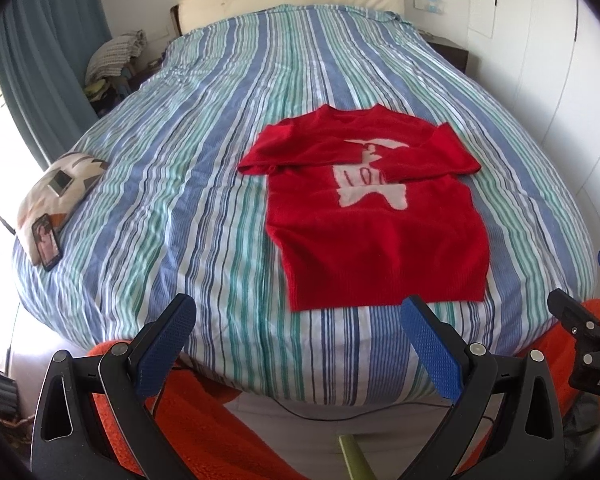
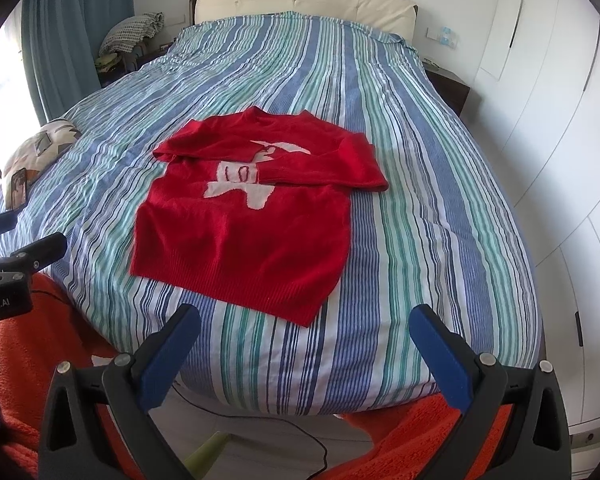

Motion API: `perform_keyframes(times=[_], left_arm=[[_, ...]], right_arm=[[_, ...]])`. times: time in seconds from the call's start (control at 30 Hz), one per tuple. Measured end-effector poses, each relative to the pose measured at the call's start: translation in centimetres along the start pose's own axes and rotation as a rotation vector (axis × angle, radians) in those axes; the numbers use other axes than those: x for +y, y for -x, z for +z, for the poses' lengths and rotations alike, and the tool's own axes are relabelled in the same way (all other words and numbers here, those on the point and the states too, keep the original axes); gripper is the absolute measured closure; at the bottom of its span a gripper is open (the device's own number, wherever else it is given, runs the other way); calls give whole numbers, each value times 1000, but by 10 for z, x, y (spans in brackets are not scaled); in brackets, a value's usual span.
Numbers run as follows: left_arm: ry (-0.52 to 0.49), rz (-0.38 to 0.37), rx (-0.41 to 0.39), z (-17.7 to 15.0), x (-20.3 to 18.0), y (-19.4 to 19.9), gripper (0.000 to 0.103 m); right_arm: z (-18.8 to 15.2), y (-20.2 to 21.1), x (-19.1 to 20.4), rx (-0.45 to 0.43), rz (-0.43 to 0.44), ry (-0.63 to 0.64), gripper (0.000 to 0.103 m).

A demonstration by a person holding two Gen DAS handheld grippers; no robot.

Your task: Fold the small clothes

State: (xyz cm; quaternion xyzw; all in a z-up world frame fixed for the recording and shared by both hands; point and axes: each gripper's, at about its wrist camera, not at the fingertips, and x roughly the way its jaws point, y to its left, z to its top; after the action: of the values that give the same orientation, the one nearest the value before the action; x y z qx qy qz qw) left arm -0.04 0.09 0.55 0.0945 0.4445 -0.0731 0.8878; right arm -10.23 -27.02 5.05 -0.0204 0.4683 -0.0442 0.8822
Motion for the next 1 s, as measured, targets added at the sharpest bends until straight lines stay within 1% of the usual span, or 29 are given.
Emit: perform_keyframes(times=[1.0], left_arm=[[14, 6, -2, 0, 2, 0, 1]], right_arm=[[-2, -2, 4, 12, 2, -2, 0]])
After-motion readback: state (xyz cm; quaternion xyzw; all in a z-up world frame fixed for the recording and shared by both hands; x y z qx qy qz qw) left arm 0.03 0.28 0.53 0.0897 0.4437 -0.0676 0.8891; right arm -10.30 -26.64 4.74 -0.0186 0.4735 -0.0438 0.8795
